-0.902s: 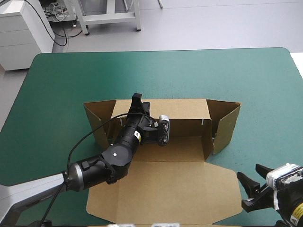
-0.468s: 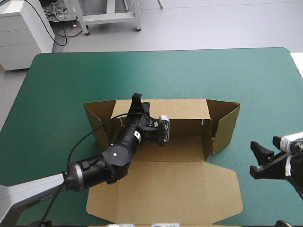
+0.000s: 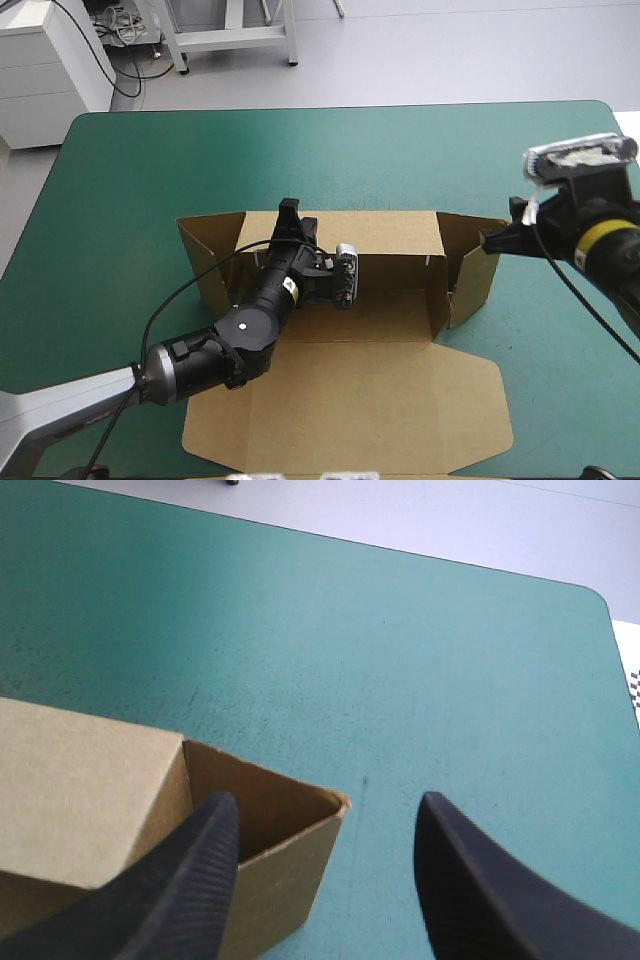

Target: Fold the box

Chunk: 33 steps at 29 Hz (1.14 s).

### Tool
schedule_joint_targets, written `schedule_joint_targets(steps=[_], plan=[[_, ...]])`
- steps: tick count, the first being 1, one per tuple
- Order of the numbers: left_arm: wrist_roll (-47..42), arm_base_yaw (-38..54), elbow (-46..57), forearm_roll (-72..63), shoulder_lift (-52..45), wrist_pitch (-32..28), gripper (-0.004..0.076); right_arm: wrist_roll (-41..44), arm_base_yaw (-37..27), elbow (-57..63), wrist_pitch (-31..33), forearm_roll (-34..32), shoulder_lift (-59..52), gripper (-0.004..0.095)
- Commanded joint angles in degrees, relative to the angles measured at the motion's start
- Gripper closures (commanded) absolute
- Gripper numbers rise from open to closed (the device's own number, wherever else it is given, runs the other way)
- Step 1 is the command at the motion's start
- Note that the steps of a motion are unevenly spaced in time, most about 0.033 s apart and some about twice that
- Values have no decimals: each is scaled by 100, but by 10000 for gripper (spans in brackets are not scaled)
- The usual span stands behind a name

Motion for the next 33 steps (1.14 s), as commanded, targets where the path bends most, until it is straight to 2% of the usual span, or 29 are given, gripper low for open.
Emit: schedule_joint_targets(steps=[1, 5, 13, 17, 20, 28, 33], plan=[[-57, -33, -152, 159, -251, 131, 731, -358, -172, -951, -32, -203, 662, 465], [-57, -33, -152, 159, -251, 131, 731, -910, -847, -1770, -5, 436, 1441, 467], [-57, -33, -152, 159, -251, 131, 731, -2367, -2682, -2643, -5, 3267, 2894, 461], [-57, -33, -152, 159, -251, 131, 731, -2731, -3157, -2643, -5, 4095, 3434, 450], [-57, -33, -152, 159, -251, 131, 731, -2992, -3276, -2643, -5, 4356, 3742, 432], [-57, -33, -152, 170, -251, 118, 731, -3410, -3276, -2558, -5, 4352, 4004, 438], [-57, -33, -152, 180, -251, -149, 731, -3544, -3276, -1941, -5, 4352, 3843, 438]])
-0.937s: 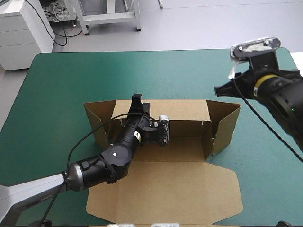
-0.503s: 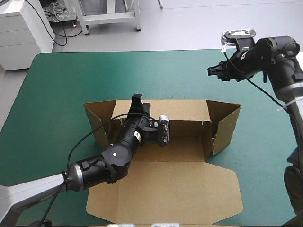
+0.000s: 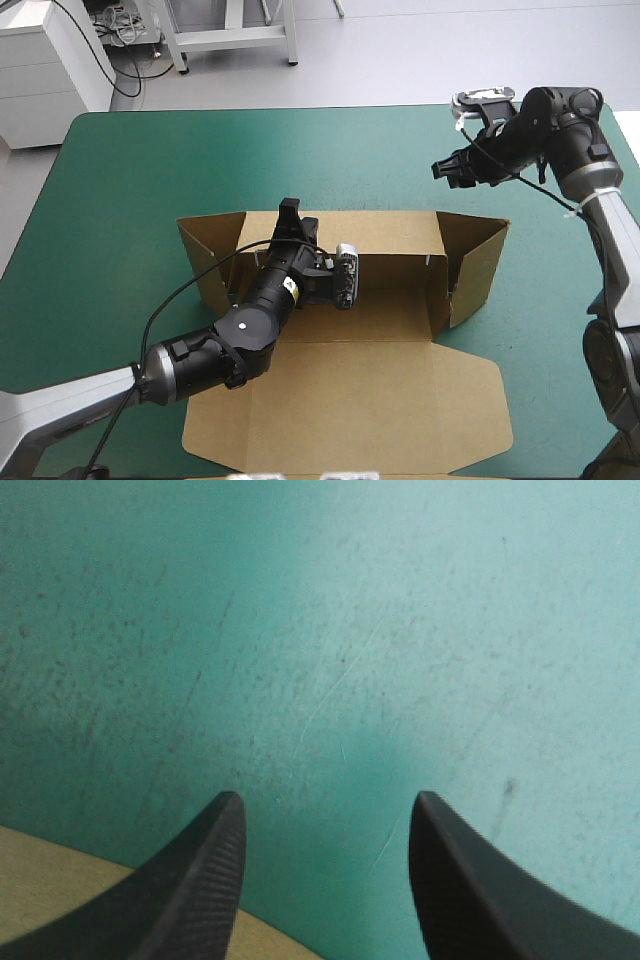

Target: Fold the box

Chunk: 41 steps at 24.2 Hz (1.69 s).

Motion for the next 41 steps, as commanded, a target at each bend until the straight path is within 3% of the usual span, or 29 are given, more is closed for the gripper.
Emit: schedule_joint_targets(steps=[1, 11, 20, 23, 28, 34, 41], plan=[[29, -33, -152, 181, -251, -65, 731, -158, -43, 319, -179, 81, -419, 438], [28, -33, -152, 181, -251, -52, 731, -526, -43, 1986, -220, 133, -1625, 438], [28, -33, -152, 181, -251, -52, 731, -1309, -43, 3664, -1255, 1433, -3044, 438], [28, -33, -152, 181, -251, -52, 731, -1580, -21, 4204, -1359, 1481, -3492, 438], [28, -33, -152, 181, -251, -52, 731, -1864, -21, 4603, -1403, 1565, -3858, 438], [28, -33, -152, 181, -251, -52, 731, -2563, -21, 4947, -1811, 2494, -3980, 438], [28, -33, -152, 171, -251, -62, 731, -2264, -21, 5016, -1943, 2467, -3980, 438]])
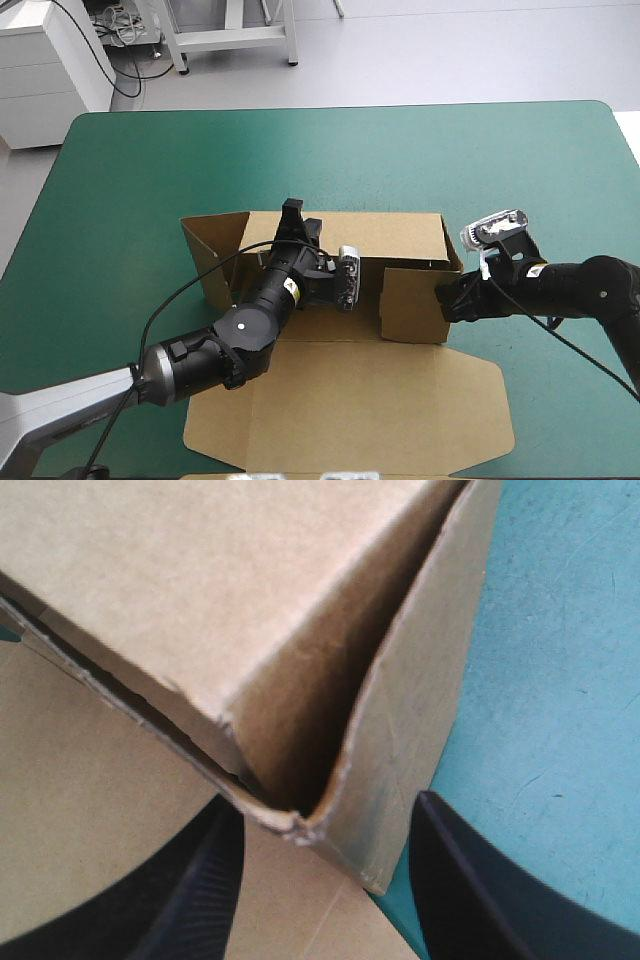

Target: Fold the box

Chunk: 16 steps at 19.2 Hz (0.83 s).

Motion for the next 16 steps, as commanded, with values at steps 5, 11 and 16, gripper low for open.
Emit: schedule_joint_targets(steps=[5, 11, 16], plan=[[-42, -33, -152, 166, -222, -60, 731, 748, 113, -131, -458, -108, -112, 474], [-42, -33, -152, 166, -222, -183, 731, 3010, 1795, -131, -984, -2282, -112, 474], [-162, -33, -152, 178, -222, -183, 731, 5623, 2996, -131, -1297, -4570, -17, 483]])
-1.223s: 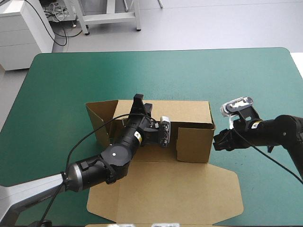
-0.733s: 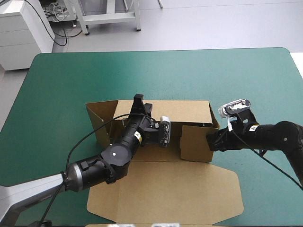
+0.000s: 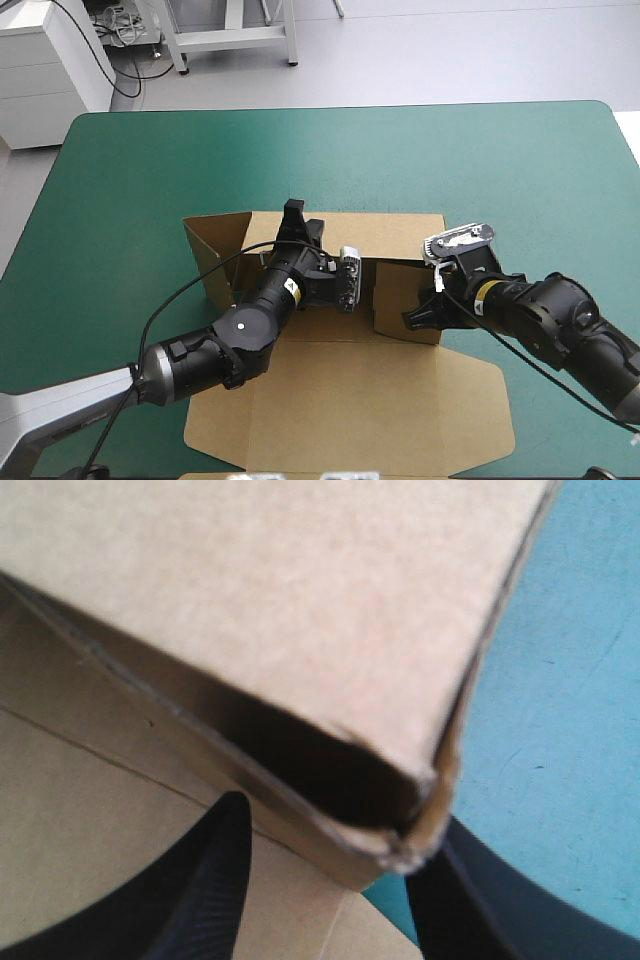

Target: Fold the box

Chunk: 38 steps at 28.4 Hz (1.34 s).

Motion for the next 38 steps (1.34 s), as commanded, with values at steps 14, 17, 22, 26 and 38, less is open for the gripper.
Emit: schedule_joint_targets(steps=[14, 17, 22, 26, 38], plan=[[-139, -33, -152, 167, -216, -46, 731, 2658, 828, -138, -436, -2000, 592, 924], [-128, -33, -152, 167, -216, -46, 731, 2697, 828, -138, -601, -2024, 642, 928], [95, -248, -152, 167, -216, 134, 696, 2809, 828, -138, -889, -2141, 642, 928], [123, -507, -152, 158, -216, 428, 598, 2928, 828, -138, -898, -2370, 642, 928], [123, -1118, -152, -202, -345, 1375, 392, 3188, 429, -138, -1057, -2552, 760, 928]])
